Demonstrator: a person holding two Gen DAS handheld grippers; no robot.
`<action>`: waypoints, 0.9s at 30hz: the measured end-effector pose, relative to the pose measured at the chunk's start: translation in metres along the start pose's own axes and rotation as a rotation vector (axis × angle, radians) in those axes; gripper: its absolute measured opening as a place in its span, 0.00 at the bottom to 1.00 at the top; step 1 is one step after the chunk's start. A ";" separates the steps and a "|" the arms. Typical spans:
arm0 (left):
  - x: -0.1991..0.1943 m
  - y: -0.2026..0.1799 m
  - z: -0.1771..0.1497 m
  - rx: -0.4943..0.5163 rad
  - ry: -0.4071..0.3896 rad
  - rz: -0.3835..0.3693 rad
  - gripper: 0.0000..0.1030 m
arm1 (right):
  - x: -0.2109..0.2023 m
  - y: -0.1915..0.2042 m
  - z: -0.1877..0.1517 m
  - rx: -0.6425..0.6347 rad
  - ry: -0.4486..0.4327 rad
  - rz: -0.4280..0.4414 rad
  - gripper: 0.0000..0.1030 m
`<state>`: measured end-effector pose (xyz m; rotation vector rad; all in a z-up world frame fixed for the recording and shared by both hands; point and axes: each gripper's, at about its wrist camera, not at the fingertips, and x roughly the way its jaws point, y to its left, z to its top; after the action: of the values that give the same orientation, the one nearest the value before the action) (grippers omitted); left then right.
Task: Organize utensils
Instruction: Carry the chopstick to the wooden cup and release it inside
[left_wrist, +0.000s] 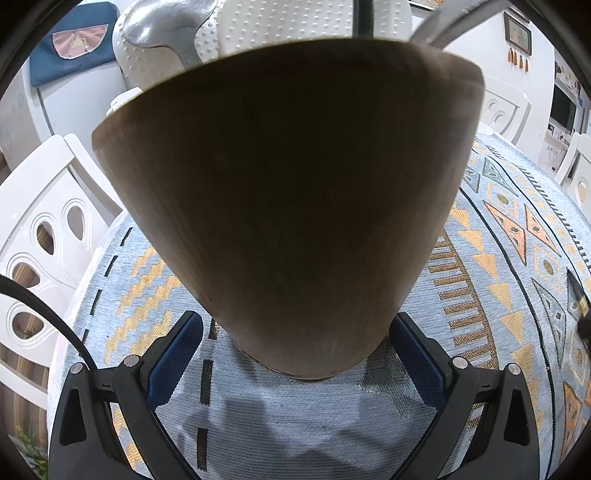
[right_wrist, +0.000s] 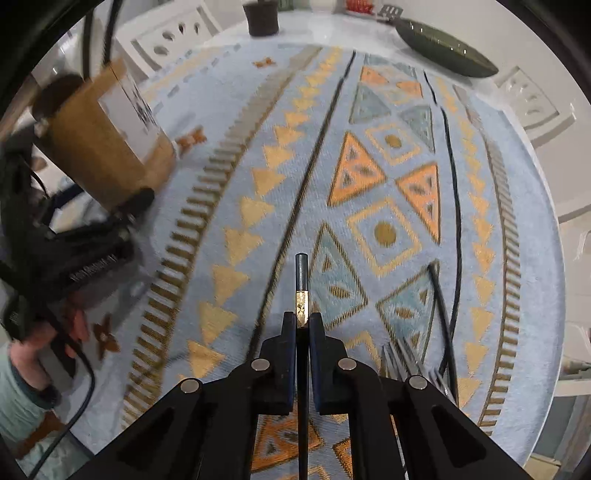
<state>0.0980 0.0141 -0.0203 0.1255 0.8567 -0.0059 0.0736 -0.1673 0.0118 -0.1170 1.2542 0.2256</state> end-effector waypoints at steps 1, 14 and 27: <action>0.000 0.000 0.000 0.000 0.000 0.000 0.99 | -0.007 -0.001 0.003 0.004 -0.020 0.009 0.06; 0.001 0.000 -0.001 -0.002 0.001 -0.003 0.99 | -0.089 -0.042 0.025 0.107 -0.249 0.143 0.06; -0.005 -0.007 -0.005 0.004 -0.017 0.008 0.99 | -0.177 -0.038 0.066 0.065 -0.511 0.196 0.06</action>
<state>0.0908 0.0079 -0.0201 0.1324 0.8394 -0.0011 0.0921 -0.2089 0.1995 0.1168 0.7613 0.3587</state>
